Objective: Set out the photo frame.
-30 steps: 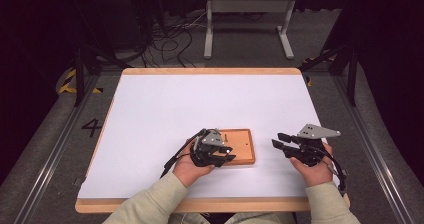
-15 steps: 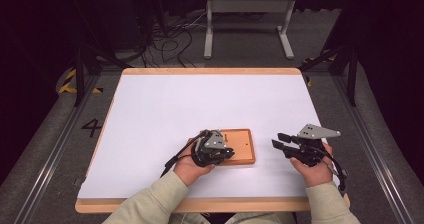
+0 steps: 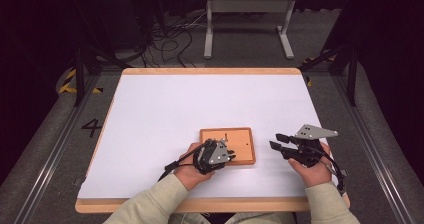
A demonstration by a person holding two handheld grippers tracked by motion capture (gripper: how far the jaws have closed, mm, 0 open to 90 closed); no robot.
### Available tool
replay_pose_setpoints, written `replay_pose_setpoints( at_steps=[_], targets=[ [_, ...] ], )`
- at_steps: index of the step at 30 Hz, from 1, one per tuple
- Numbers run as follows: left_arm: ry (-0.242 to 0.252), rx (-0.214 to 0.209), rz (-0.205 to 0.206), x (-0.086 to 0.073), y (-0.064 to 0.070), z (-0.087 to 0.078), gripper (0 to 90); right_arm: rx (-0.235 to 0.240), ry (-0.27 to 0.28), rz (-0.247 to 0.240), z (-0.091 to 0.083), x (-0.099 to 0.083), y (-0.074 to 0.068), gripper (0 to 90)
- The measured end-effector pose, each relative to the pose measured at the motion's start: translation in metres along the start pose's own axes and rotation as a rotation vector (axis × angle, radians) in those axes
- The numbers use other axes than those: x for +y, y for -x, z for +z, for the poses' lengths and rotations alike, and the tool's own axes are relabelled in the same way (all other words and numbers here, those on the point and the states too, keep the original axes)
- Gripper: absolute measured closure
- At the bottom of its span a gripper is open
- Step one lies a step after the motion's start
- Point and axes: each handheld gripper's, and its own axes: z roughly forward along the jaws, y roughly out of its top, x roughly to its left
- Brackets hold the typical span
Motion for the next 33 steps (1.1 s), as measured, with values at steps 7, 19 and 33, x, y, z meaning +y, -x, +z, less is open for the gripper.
replay_pose_setpoints(
  at_steps=[7,19,33],
  targets=[
    [0.002,0.052,0.096,0.000,0.011,-0.002,83.5,0.014,-0.006,0.005,0.001,0.002,-0.002,55.3],
    [-0.006,0.120,0.191,-0.001,0.028,-0.003,83.6,0.025,-0.015,0.014,0.005,0.009,-0.005,43.5],
    [-0.006,0.146,0.211,-0.001,0.033,-0.004,83.5,0.130,-0.095,0.110,0.033,0.028,-0.006,33.1]
  ],
)
